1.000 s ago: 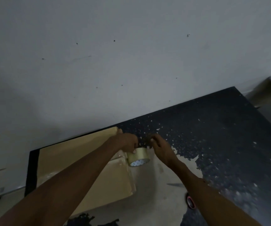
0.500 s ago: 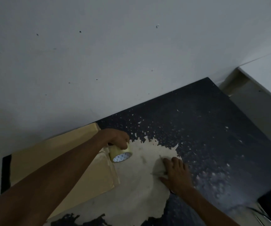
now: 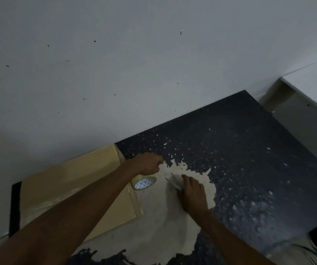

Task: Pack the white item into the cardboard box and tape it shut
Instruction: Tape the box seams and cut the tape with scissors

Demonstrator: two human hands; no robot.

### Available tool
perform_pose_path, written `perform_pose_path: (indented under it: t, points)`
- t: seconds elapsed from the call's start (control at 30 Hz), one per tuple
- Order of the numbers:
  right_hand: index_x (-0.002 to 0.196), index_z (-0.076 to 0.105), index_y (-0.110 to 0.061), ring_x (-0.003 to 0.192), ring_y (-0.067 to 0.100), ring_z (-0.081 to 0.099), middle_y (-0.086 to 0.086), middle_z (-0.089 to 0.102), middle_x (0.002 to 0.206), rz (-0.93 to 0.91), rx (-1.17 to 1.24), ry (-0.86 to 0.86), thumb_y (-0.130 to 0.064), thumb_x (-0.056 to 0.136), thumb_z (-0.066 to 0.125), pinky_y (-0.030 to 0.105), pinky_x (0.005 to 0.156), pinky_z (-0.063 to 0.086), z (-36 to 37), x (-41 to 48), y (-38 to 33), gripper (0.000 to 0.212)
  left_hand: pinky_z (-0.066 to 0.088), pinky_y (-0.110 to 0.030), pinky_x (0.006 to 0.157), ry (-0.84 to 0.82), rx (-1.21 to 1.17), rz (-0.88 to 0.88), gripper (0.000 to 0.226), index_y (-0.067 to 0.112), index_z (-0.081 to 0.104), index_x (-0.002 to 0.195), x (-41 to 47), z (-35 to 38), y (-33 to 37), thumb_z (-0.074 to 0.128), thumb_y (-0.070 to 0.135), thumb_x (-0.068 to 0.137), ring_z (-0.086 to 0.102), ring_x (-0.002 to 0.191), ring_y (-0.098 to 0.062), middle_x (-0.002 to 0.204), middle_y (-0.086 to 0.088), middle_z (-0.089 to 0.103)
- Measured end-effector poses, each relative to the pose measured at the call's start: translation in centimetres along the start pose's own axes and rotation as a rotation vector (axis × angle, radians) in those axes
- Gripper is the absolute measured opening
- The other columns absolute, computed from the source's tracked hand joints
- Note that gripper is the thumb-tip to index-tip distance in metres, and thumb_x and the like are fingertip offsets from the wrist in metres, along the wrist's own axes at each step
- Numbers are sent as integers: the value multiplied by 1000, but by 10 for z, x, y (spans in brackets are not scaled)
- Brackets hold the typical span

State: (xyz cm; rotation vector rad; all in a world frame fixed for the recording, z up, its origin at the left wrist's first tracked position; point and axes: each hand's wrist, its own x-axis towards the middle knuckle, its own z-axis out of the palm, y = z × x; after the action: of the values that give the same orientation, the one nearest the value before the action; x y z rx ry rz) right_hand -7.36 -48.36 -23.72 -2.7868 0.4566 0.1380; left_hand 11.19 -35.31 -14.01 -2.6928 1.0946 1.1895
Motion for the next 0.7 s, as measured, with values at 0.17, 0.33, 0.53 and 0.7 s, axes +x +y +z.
perform_pose_path:
  t: [0.17,0.33,0.53,0.7]
  points:
    - [91,60,-10,70,26,47,8,52,81,50,-122,30,-9,72,57,37,58,41,-1,-18,0,19,45,-35,99,-46,-18,-77,42,13,51,137,-3,-6,-17,52,26,98,52,121,-27,140,-11,51]
    - [94,59,-10,69,24,44,8,50,84,10,-74,38,-4,65,68,34,56,40,10,-28,1,30,43,-29,95,-76,-129,-35,39,11,58,131,-5,-10,-26,60,27,95,53,120,-23,137,-9,53]
    - [111,61,-11,72,30,49,15,52,89,73,-167,5,0,60,77,42,60,46,12,-36,-5,55,46,-28,88,-118,-264,44,34,16,64,127,-13,-25,-25,64,18,93,58,113,-20,126,-5,62]
    - [100,66,-7,66,31,55,10,55,80,104,-129,-116,-16,75,74,40,65,42,-3,-27,-5,28,50,-26,77,-141,-392,2,35,15,62,129,-11,-37,-28,63,17,95,59,107,-22,124,-11,60]
